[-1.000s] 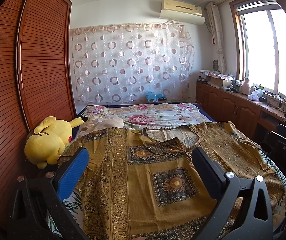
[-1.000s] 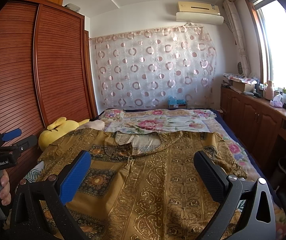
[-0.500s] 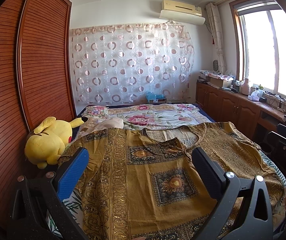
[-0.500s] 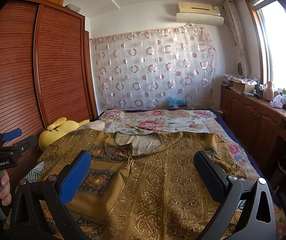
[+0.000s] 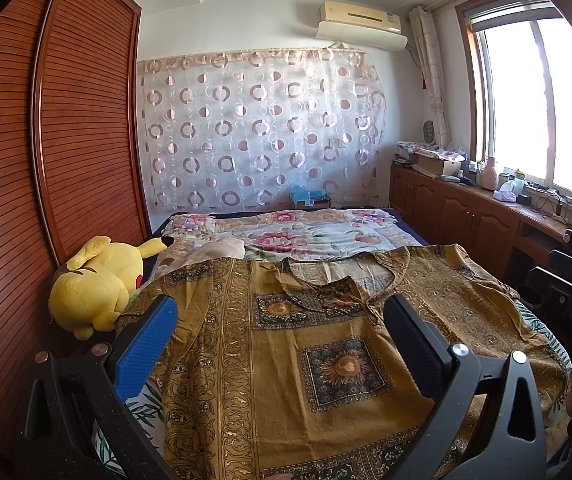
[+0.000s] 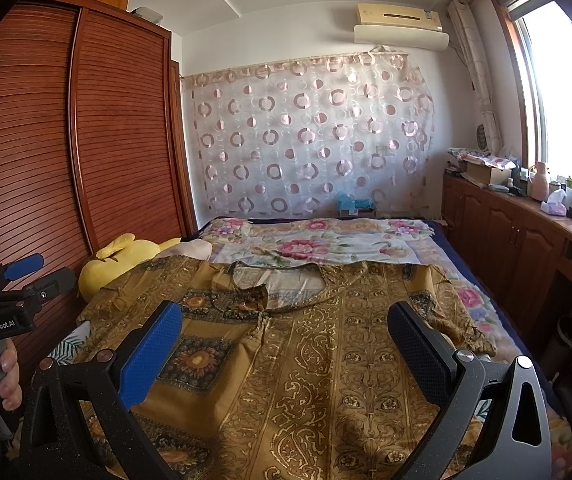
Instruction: Fold small clothes
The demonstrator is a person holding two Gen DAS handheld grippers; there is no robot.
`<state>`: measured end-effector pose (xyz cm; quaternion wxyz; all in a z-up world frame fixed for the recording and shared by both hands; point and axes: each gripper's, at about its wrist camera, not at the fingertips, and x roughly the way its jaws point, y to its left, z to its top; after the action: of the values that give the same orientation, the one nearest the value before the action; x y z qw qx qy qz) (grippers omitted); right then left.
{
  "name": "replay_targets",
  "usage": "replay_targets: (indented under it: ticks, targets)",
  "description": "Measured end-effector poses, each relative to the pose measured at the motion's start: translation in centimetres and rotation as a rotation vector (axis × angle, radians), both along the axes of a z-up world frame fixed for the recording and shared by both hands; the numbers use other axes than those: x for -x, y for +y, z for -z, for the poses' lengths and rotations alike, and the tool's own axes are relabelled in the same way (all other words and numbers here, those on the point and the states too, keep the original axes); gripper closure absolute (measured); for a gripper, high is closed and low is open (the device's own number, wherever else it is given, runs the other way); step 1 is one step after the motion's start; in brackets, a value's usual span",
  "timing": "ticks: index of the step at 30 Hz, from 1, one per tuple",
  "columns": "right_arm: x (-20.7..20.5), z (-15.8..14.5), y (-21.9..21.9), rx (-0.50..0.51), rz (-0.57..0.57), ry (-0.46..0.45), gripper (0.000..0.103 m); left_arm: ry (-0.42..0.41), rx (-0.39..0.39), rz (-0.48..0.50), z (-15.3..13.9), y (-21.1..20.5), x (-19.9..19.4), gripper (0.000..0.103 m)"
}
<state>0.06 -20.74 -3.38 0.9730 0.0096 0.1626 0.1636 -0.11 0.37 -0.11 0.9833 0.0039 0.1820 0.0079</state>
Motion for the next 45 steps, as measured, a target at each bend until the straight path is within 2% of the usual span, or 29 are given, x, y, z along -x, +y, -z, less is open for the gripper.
replay_targets:
  ticks: [9,21,30,36,41,45]
  targets:
    - [-1.5,1.0,1.5,0.028,-0.044,0.035,0.000,0.035,0.010,-0.007,0.7,0.4,-0.4,0.000]
    - [-4.8,1.9,3.7,0.081,-0.188,0.059,0.000,0.098,0.027,-0.063,3.0,5.2,-2.6,0.000]
    - [-7.3,3.8,4.5,0.140,-0.275,0.148,0.000,0.197,0.039,-0.134,5.8,11.2,-4.3,0.000]
    - [-8.4,4.8,4.6,0.217,-0.276,0.204,0.001,0.288,0.033,-0.129,7.5,14.8,-5.0,0.000]
    - [-9.0,4.3,4.4,0.201,-0.309,0.240,0.001,0.361,0.052,-0.104,9.3,17.4,-6.4,0.000]
    - [-9.0,4.1,4.3,0.196,-0.323,0.247,0.001,0.428,0.088,-0.100,10.8,19.4,-8.0,0.013]
